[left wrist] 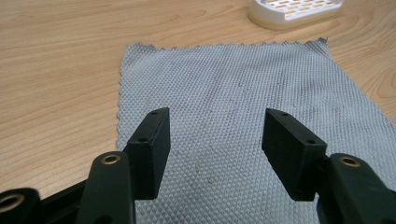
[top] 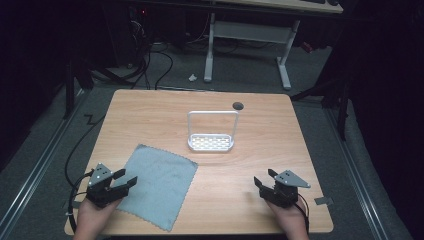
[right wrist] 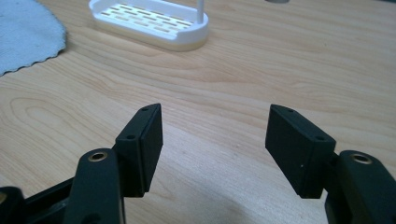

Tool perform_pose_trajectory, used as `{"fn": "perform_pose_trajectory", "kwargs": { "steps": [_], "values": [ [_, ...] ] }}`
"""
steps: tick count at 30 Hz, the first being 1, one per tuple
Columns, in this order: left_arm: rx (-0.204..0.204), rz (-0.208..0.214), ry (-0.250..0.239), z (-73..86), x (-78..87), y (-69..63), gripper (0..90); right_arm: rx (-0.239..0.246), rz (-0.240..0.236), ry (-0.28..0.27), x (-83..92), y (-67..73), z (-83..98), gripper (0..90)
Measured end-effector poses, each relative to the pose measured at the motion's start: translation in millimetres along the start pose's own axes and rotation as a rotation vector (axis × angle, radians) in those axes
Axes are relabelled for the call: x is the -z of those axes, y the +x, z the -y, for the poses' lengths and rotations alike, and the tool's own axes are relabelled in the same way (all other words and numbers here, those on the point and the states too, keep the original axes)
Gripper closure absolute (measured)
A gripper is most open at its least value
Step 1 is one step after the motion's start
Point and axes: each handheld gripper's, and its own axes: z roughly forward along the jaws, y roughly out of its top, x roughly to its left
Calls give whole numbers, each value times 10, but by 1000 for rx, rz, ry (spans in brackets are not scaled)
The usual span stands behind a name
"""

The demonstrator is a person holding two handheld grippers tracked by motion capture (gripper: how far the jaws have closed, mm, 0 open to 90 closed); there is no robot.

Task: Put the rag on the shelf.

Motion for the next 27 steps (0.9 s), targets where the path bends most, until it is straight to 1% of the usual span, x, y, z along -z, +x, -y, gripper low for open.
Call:
{"fn": "perform_pose_trajectory", "kwargs": {
  "steps": [2, 5, 8, 9, 10, 12, 13, 14, 17, 18, 19, 20, 22, 24, 25, 27],
  "values": [
    [11, 6, 13, 6, -16, 11, 423, -2, 4, 5, -10, -3, 8, 376],
    [9, 12, 23, 6, -36, 7, 423, 2, 0, 7, -13, 14, 15, 376],
    [-3, 27, 43, -4, -85, -43, 423, 3, -1, 8, -2, 29, 19, 377],
    [-14, 31, 56, -6, -96, -60, 426, 0, -3, 6, 3, 32, 20, 378],
    [-18, 41, 67, -8, -110, -86, 444, -2, -5, 5, 5, 34, 20, 380],
    [-38, 90, 103, -14, -133, -141, 562, -1, -9, 3, 3, 35, 17, 384],
    [-54, 112, 133, -20, -154, -189, 612, -3, -9, -1, 0, 36, 14, 386],
    [-70, 124, 153, -22, -169, -225, 685, -4, -11, -3, -3, 38, 10, 388],
    [-128, 125, 228, -18, -258, -392, 792, 0, -10, -5, -7, 41, 6, 395],
    [-140, 132, 244, -15, -288, -445, 822, 0, -13, -5, -3, 40, 3, 397],
    [-160, 130, 247, -16, -310, -495, 843, -3, -11, -6, 3, 42, -1, 400],
    [-166, 131, 254, -27, -327, -536, 868, -1, -11, -10, 9, 44, -5, 404],
    [-177, 140, 261, -42, -353, -605, 881, 0, -12, -18, 21, 50, -9, 413],
    [-181, 167, 256, -42, -382, -701, 881, 3, -13, -23, 26, 56, -10, 426],
    [-185, 186, 257, -46, -402, -766, 881, 1, -15, -21, 27, 64, -11, 441],
    [-188, 242, 260, -62, -461, -927, 860, 4, -27, -21, 22, 82, -12, 458]
  ]
}}
